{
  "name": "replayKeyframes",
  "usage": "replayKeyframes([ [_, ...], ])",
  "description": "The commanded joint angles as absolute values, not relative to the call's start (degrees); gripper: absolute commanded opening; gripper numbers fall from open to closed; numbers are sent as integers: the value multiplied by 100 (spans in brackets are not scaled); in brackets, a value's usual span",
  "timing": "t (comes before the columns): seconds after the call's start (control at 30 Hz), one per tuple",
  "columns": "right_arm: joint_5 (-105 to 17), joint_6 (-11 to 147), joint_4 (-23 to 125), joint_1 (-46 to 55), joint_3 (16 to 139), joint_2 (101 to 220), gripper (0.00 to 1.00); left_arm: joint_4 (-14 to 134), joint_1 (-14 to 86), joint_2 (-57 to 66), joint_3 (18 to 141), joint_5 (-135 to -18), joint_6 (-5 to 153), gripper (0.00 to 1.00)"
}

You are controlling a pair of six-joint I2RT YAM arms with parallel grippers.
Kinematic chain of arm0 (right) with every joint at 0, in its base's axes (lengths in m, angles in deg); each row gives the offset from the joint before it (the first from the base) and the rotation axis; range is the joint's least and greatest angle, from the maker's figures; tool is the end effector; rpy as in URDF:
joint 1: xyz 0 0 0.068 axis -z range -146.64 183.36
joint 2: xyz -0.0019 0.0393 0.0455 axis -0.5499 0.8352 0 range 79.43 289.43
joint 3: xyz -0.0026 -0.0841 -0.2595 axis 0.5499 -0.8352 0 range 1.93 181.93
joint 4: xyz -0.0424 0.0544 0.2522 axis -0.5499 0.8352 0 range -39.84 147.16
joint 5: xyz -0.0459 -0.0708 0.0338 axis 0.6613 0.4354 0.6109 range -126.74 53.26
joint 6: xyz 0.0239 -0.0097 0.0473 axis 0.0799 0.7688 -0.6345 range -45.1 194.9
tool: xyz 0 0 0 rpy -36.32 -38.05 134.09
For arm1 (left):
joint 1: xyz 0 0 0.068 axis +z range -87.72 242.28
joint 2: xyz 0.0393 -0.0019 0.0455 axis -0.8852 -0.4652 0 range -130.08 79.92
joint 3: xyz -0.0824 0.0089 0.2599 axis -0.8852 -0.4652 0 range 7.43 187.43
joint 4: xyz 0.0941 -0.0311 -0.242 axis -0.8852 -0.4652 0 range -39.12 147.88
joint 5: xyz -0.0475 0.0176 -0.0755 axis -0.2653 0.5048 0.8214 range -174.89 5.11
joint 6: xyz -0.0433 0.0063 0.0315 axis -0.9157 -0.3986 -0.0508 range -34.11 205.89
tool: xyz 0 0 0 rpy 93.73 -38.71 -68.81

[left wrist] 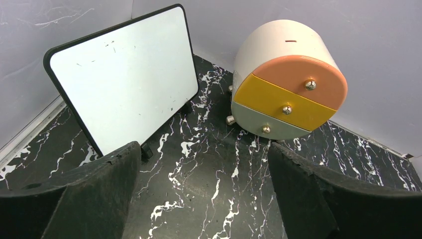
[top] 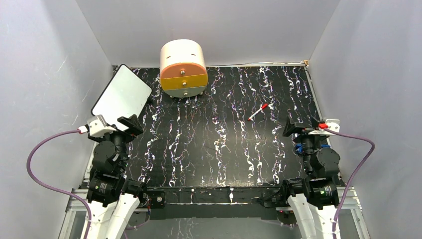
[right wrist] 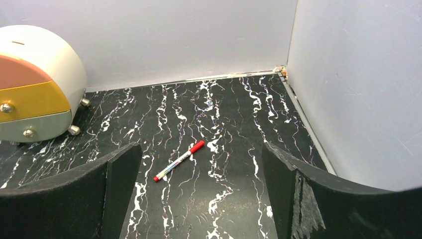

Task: Write a sentence on the whiteboard
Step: Move the whiteboard stand to the center of the board.

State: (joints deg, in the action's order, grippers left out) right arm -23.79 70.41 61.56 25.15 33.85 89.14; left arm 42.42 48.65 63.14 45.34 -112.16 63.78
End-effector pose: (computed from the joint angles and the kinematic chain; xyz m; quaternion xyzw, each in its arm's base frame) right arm 0.0711 0.0022 0.3266 0.0663 0.6358 0.0133 0.7689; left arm 0.0808 -0.0028 0.3445 -0.2225 0.6376 -0.0705 0.7341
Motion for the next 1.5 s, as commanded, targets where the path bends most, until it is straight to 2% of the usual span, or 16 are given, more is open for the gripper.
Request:
replayKeyframes([
  [0.0, -2322, 7034, 5763, 2544, 3339, 8821, 99, 4277, 4839, 6291, 4663, -11329, 6426, 95],
  [0.23, -2338, 7034, 5774, 2545, 3324, 8813, 99, 4290, 4848, 6133, 4620, -11484, 6361, 96],
  [0.6, -2359, 7036, 5798, 2418, 3319, 8821, 99, 4500, 4887, 5463, 4421, -11099, 6392, 95],
  [0.77, -2339, 7046, 5800, 2320, 3313, 8759, 99, 4581, 4892, 4942, 4353, -11471, 6235, 94],
  [1.1, -2400, 7060, 5801, 2210, 3295, 8529, 99, 3821, 4925, 2661, 4895, -11851, 5272, 96],
  [1.47, -2418, 7071, 5830, 2061, 3281, 8274, 99, 3902, 5134, 533, 5371, -12275, 4337, 94],
])
